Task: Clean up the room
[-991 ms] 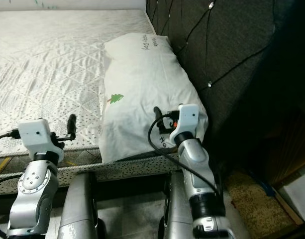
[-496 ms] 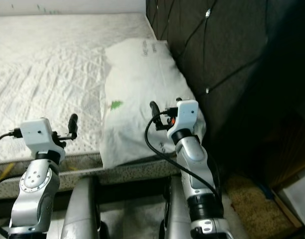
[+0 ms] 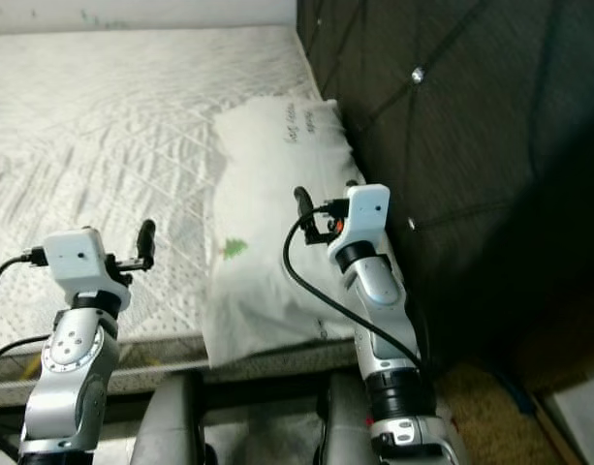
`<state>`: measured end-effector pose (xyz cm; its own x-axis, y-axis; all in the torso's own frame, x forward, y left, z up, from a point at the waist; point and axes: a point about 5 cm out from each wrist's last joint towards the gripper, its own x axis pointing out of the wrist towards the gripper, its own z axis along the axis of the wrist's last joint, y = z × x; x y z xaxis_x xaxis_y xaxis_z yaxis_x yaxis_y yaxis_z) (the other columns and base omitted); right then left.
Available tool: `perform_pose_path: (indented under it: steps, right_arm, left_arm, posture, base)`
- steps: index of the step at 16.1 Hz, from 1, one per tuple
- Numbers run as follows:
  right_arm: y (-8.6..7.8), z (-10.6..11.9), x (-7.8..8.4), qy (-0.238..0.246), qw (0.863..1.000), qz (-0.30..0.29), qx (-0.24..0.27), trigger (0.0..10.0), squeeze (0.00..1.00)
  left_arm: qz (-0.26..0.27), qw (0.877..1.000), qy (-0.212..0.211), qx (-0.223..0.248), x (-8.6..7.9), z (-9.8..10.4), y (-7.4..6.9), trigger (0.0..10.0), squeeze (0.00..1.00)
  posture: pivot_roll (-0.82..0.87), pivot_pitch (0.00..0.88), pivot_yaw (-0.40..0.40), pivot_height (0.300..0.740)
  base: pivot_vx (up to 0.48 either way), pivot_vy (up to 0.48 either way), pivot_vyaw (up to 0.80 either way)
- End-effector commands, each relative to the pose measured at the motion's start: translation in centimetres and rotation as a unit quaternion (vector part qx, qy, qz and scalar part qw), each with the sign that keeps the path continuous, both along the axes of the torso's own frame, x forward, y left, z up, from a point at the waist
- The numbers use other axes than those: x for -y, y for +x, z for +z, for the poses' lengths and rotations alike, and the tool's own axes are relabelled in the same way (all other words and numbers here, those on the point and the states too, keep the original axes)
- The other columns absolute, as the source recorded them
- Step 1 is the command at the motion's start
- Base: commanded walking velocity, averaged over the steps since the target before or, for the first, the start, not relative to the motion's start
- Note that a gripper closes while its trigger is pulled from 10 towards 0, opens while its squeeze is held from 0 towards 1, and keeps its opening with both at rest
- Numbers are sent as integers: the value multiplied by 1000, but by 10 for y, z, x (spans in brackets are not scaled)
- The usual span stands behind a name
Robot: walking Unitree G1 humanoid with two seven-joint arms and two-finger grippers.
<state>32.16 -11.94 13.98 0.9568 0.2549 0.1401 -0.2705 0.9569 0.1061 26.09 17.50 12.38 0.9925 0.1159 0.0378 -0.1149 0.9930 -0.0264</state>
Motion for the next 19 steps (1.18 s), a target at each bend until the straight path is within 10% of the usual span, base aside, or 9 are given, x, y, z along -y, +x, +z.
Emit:
perform_pose_path:
  steps: [1, 19]
  right_arm:
    - [2, 6, 2, 1, 1000, -7, 9, 10000, 0]
    - [3, -1, 11, -25, 999, -31, 2, 10000, 0]
  left_arm:
    - [-3, 1000, 6, -2, 0, 0, 2, 10000, 0]
    - [-15, 999, -31, -9, 2, -1, 7, 10000, 0]
  posture:
    - [24, 6, -8, 703]
    - [19, 23, -8, 740]
  base:
    - [0, 0, 0]
    - [0, 146, 0]
